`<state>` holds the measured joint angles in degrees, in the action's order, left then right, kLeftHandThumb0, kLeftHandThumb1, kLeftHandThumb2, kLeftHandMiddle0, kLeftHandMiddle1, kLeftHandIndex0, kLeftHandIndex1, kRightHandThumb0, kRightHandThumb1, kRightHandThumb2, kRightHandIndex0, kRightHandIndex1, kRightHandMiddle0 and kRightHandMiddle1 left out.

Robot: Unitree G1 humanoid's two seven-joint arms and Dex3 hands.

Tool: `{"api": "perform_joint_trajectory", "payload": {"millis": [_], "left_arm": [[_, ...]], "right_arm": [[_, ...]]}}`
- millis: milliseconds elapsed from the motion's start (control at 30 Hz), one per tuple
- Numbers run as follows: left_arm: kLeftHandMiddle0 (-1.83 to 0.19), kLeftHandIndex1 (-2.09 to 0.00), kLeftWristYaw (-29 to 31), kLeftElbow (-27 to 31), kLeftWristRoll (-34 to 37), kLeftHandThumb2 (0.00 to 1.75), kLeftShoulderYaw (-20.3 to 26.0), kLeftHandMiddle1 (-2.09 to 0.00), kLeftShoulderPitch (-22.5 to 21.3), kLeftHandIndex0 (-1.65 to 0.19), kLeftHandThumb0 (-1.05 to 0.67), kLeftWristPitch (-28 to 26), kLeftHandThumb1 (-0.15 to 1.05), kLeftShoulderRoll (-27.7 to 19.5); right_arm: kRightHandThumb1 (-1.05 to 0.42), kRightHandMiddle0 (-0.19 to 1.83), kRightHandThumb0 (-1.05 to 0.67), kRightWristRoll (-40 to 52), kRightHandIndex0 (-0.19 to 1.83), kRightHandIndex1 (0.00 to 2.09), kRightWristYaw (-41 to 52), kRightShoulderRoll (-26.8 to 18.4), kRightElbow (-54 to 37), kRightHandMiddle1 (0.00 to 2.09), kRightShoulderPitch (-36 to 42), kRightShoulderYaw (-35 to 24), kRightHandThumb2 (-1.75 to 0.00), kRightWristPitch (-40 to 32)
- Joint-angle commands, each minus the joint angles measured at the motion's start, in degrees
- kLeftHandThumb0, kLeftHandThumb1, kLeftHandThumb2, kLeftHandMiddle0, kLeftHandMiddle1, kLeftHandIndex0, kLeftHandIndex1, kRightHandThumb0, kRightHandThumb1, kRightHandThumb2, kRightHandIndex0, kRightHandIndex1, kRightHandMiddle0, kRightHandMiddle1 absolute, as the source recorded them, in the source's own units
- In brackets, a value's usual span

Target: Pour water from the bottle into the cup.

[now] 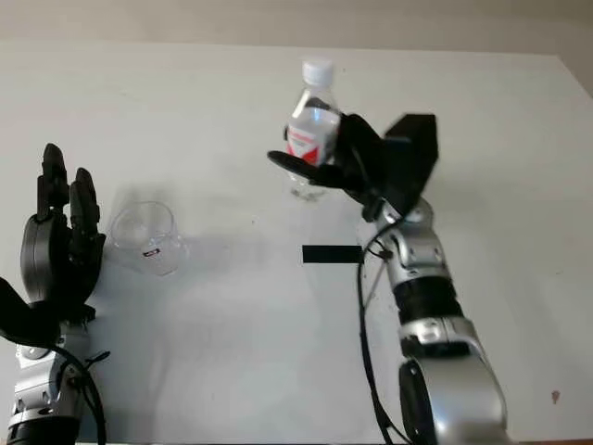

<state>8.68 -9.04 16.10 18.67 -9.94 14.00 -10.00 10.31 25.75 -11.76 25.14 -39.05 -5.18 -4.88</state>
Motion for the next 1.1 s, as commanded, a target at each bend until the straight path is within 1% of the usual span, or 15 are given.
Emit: {"api": "perform_joint_trajectory", "payload": {"millis": [0, 200, 367, 533, 600, 700, 833, 1067], "left_arm": [[0.15, -0.05, 0.6, -1.0, 0.0, 0.56, -0.3, -0.06, 0.5, 0.18, -0.66, 0.6, 1.05, 0.1], [0.15, -0.05, 0.7, -1.1, 0.2, 0.55, -0.2, -0.05, 0.5, 0.17, -0.67, 0.5, 1.05, 0.3], [0.14, -0.06, 0.5, -0.1, 0.1, 0.55, -0.2, -0.06, 1.0, 0.17, -0.66, 0.0, 1.05, 0.2], [0.14, -0.06, 0.3, -0.1, -0.1, 0.56, -0.3, -0.06, 1.1, 0.16, -0.67, 0.0, 1.05, 0.3], [0.14, -0.05, 0.5, -0.3, -0.1, 0.56, -0.3, -0.05, 1.0, 0.17, -0.67, 0.3, 1.05, 0.3], [0.15, -0.05, 0.3, -0.3, -0.2, 0.56, -0.4, -0.05, 1.1, 0.17, -0.67, 0.1, 1.05, 0.3], [0.15, -0.05, 0.0, 0.2, 0.0, 0.56, -0.5, -0.05, 1.3, 0.18, -0.68, -0.3, 1.05, 0.5], [0.16, -0.05, 0.0, 0.2, 0.2, 0.55, -0.4, -0.05, 1.2, 0.18, -0.69, -0.7, 1.05, 0.4]], "right_arm": [[-1.05, 0.52, -0.22, 0.7, 1.14, 2.09, -0.5, -0.5, -4.9, 2.09, 2.4, -0.5, -0.35, -0.3], [-1.05, 0.46, -0.21, 3.1, 1.10, 2.09, -1.6, 0.9, -14.1, 2.09, 11.3, -0.5, -0.39, -1.5], [-1.05, 0.42, -0.22, 3.9, 1.10, 2.09, -2.7, 1.6, -17.4, 2.09, 15.4, 0.0, -0.41, -2.3], [-1.05, 0.29, -0.23, 3.3, 1.05, 2.09, -3.2, 1.1, -17.2, 2.09, 16.9, 0.6, -0.40, -3.0], [-1.05, 0.16, -0.23, 2.8, 1.01, 2.09, -3.7, 0.8, -16.8, 2.09, 16.9, 0.7, -0.40, -3.7], [-1.05, 0.08, -0.24, 2.1, 0.99, 2.09, -4.2, 0.5, -16.0, 2.09, 16.8, 0.8, -0.39, -4.1], [-1.05, 0.05, -0.24, 0.7, 0.98, 2.09, -4.1, -0.2, -13.9, 2.09, 15.9, 0.9, -0.38, -3.8], [-1.05, 0.05, -0.26, -0.4, 0.96, 2.09, -3.6, -0.7, -11.9, 2.09, 15.0, 0.9, -0.34, -2.6]]}}
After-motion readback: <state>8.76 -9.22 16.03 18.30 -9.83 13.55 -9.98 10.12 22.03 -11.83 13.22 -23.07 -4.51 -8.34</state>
